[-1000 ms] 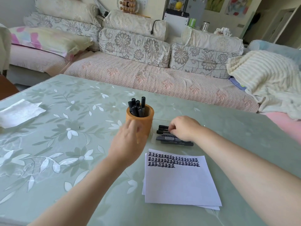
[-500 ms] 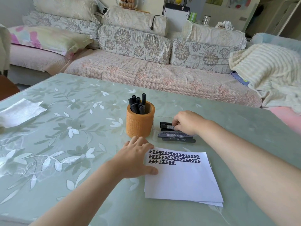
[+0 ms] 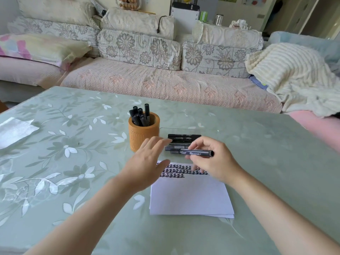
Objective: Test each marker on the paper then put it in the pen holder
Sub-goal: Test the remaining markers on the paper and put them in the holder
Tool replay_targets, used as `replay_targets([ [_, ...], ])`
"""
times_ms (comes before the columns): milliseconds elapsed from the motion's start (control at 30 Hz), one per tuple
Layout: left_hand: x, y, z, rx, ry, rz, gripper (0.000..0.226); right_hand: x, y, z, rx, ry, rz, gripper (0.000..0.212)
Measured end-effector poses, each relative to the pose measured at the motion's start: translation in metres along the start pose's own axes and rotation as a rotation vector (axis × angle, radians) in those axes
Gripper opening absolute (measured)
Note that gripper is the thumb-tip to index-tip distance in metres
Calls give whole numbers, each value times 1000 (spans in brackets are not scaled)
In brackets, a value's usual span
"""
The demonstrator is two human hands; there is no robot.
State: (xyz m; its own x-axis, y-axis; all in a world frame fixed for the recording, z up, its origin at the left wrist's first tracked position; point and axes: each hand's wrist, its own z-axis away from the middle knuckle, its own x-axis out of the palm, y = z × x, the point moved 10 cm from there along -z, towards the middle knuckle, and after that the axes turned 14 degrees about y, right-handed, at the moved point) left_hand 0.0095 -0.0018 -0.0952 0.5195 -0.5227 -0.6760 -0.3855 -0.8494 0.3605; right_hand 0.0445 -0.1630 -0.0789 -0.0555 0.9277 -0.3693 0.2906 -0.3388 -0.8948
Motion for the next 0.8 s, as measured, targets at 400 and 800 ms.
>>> replay_targets([
  [400,15,6,-1,-20,-86,-1,10,-12,37,-6,-23,-47,375,16],
  [800,26,32,1,77,-98,39,13,23,37,7,-263,-328,610,21],
])
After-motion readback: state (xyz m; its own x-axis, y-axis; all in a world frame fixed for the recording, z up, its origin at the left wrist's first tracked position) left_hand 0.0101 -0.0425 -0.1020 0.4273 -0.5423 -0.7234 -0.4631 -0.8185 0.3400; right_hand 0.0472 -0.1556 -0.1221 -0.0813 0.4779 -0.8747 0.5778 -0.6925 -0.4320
